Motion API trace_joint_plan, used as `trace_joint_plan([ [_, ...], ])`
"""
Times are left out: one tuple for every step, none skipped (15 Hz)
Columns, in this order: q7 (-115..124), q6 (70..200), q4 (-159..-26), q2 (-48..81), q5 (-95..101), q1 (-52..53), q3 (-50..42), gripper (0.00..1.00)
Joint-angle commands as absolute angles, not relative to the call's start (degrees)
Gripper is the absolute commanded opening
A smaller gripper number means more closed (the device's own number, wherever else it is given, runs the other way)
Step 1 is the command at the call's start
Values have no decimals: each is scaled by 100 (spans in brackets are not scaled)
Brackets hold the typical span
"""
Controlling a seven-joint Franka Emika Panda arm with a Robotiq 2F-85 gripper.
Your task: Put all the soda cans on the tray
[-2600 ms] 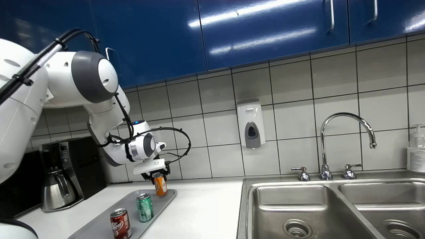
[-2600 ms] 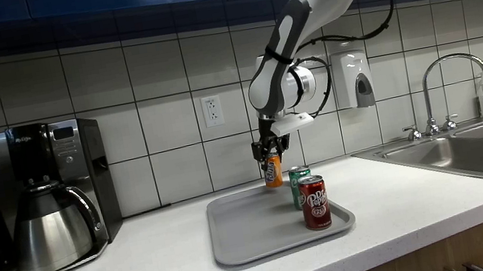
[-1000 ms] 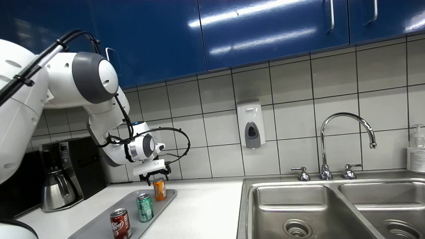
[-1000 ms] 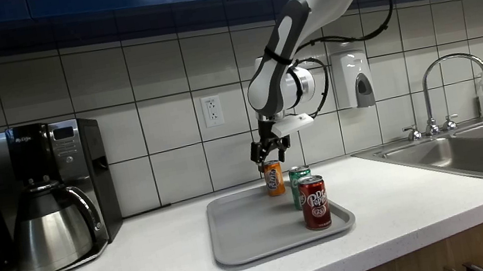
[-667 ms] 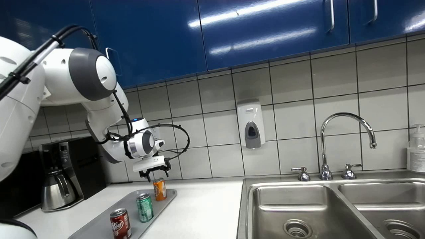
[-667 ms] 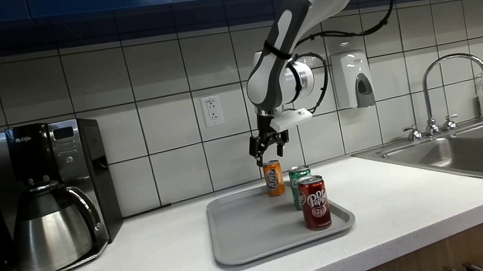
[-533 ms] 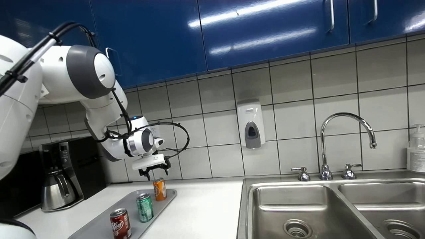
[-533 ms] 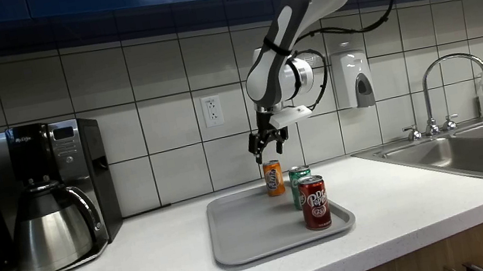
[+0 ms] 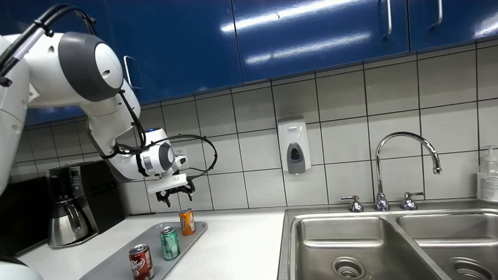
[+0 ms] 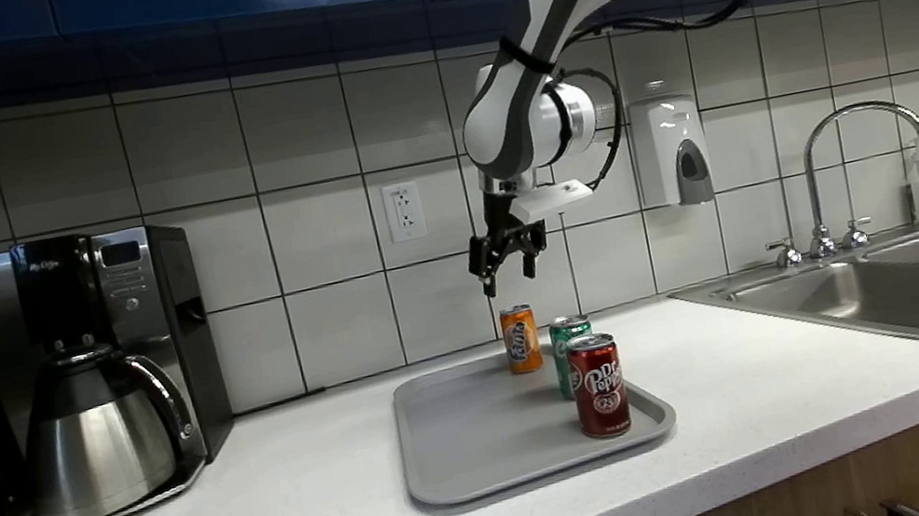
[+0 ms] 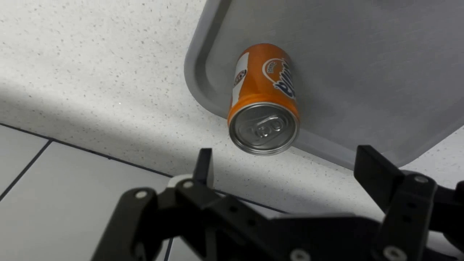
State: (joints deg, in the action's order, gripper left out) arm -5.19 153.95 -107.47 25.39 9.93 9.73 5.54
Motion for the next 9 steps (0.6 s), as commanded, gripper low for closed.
trace_joint_plan([
  [-481,15183,-11259,1958,926,976,613,100],
  [-453,15172,-11366,1848,934,995,616,100],
  [-417,15151,-11464,1741,947,1019,616,100],
  [-361,15129,-11568,1629,965,1052,613,100],
  [-318,15097,-11656,1529,976,1079,616,100],
  [-221,15083,-11765,1416,1023,1133,603,100],
  [-176,15037,-11846,1317,1018,1159,622,100],
  [-78,14995,-11945,1205,1051,1211,623,100],
  [18,14965,-12039,1102,1084,1257,627,100],
])
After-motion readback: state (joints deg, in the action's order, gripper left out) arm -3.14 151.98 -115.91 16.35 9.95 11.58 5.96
